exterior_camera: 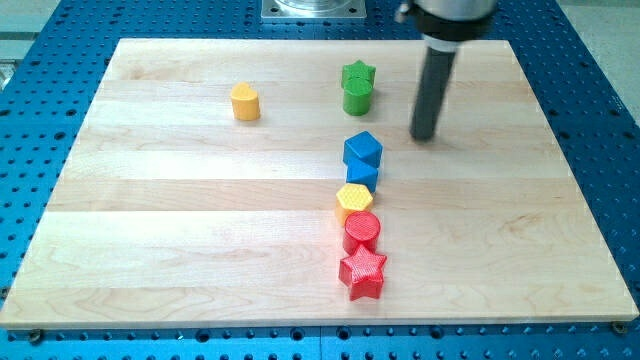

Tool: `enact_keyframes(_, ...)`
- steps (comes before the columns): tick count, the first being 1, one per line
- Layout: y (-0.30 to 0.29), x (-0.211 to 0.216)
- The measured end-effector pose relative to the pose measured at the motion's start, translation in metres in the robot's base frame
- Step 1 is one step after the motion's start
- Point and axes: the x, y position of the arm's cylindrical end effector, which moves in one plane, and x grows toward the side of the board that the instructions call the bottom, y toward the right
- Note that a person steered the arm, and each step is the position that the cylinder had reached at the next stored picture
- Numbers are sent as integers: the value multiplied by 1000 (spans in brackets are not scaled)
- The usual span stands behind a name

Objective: Move the yellow hexagon to the left side

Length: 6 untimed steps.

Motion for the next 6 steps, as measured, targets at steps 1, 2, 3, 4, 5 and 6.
enact_keyframes(1,2,68)
enact_keyframes(2,-38,92)
enact_keyframes(3,-97,104)
enact_keyframes(4,-144,104)
enact_keyframes(5,-195,116)
enact_keyframes(6,-199,152)
